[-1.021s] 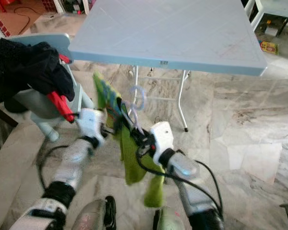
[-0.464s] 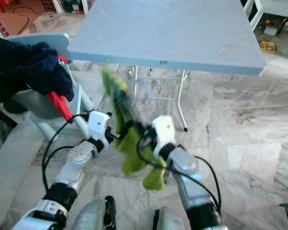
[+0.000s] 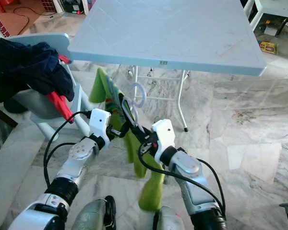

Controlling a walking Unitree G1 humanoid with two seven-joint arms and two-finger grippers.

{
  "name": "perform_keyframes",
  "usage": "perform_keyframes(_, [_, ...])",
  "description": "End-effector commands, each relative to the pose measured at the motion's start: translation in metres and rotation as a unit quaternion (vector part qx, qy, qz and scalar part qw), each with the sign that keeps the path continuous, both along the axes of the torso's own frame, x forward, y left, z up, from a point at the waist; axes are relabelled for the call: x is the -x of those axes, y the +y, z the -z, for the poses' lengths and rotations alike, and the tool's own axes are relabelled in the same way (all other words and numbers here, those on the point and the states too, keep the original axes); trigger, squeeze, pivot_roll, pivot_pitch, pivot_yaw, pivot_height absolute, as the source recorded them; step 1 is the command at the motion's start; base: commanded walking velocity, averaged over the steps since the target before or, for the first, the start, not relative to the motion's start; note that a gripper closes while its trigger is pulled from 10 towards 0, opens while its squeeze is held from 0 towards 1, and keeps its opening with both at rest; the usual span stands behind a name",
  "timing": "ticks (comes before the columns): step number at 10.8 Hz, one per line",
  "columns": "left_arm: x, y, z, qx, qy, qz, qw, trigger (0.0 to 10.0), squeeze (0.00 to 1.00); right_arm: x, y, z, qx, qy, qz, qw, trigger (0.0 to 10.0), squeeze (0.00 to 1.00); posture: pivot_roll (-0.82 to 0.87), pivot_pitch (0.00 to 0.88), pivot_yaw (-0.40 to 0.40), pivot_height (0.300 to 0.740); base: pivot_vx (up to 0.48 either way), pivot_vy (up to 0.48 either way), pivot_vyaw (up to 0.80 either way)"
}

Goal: Hang hanger

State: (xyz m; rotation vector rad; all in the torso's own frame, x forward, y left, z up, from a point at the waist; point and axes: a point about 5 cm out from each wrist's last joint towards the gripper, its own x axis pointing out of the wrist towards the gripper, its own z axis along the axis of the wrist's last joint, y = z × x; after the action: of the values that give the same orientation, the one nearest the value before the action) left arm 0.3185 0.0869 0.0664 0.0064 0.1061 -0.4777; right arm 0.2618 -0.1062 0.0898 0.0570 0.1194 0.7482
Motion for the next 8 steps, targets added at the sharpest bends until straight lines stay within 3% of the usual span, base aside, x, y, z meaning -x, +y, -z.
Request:
perform_keyframes(1, [-0.007, 0.022, -0.001, -0.017, -0.003, -0.051, 0.999, 10.0, 0.00, 0.007, 0.005, -0.009, -0.018, -0.014, -0.033, 0.999, 10.0, 0.00, -0.08, 0.125, 0.034, 0.740, 0.000, 0.000, 0.00])
perform_keyframes(2, [-0.011, 0.036, -0.003, -0.027, -0.006, -0.076, 0.997, 10.0, 0.00, 0.010, 0.001, -0.004, -0.006, -0.006, -0.040, 0.999, 10.0, 0.00, -0.08, 0.125, 0.032, 0.740, 0.000, 0.000, 0.00])
perform_keyframes(3, [-0.013, 0.040, -0.006, -0.035, -0.016, -0.079, 0.996, 10.0, 0.00, 0.009, 0.000, -0.001, 0.008, -0.009, -0.038, 0.999, 10.0, 0.00, -0.07, 0.126, 0.030, 0.740, 0.000, 0.000, 0.00])
perform_keyframes(4, [-0.015, 0.040, -0.010, -0.031, -0.023, -0.081, 0.996, 10.0, 0.00, 0.003, -0.003, 0.001, 0.009, -0.008, -0.012, 1.000, 10.0, 0.00, -0.07, 0.128, 0.029, 0.740, 0.000, 0.000, 0.00])
perform_keyframes(5, [-0.015, 0.026, -0.017, -0.016, -0.038, -0.048, 0.998, 10.0, 0.00, -0.006, -0.004, 0.007, 0.029, -0.009, 0.026, 0.999, 10.0, 0.00, -0.06, 0.127, 0.029, 0.740, 0.000, 0.000, 0.00])
perform_keyframes(6, [-0.015, 0.021, -0.019, -0.023, -0.047, -0.034, 0.998, 10.0, 0.00, -0.005, -0.001, 0.008, 0.023, -0.004, 0.017, 1.000, 10.0, 0.00, -0.06, 0.127, 0.028, 0.740, 0.000, 0.000, 0.00])
perform_keyframes(8, [-0.019, 0.027, -0.021, -0.028, -0.047, -0.042, 0.998, 10.0, 0.00, -0.004, 0.005, 0.013, 0.029, -0.003, 0.003, 1.000, 10.0, 0.00, -0.06, 0.126, 0.031, 0.740, 0.000, 0.000, 0.00])
